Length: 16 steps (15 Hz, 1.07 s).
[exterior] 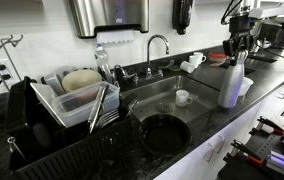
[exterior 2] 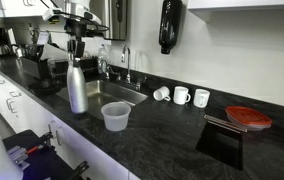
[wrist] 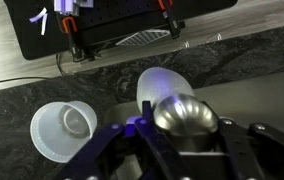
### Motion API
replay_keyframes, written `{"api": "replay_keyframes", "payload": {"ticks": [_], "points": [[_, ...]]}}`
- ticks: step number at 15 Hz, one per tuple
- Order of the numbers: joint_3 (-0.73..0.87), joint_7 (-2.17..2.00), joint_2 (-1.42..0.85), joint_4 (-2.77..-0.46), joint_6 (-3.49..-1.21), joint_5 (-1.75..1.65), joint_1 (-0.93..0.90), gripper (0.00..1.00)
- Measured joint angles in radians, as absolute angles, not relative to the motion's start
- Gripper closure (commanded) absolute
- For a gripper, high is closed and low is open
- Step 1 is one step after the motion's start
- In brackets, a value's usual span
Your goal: Put the silver flask in the sink
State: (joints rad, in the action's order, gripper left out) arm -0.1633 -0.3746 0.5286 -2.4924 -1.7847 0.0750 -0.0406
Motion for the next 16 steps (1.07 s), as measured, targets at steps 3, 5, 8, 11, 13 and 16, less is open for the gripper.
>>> {"api": "replay_keyframes", "payload": {"ticks": [3, 5, 8, 11, 13, 16], "points": [[-0.164, -0.360, 0.528, -2.472, -1.796, 0.074, -0.042, 0.77], [-0.166, -0.347, 0.522, -2.462, -1.816, 0.073, -0.045, 0.77], [-0.172, -0.333, 0.492, -2.437, -1.851, 0.059, -0.050, 0.77], [-0.175, -0.308, 0.430, -2.402, -1.881, 0.033, -0.056, 0.77], [-0.180, -0.298, 0.374, -2.372, -1.899, 0.020, -0.062, 0.77], [-0.182, -0.290, 0.293, -2.325, -1.919, 0.007, -0.076, 0.77]]}}
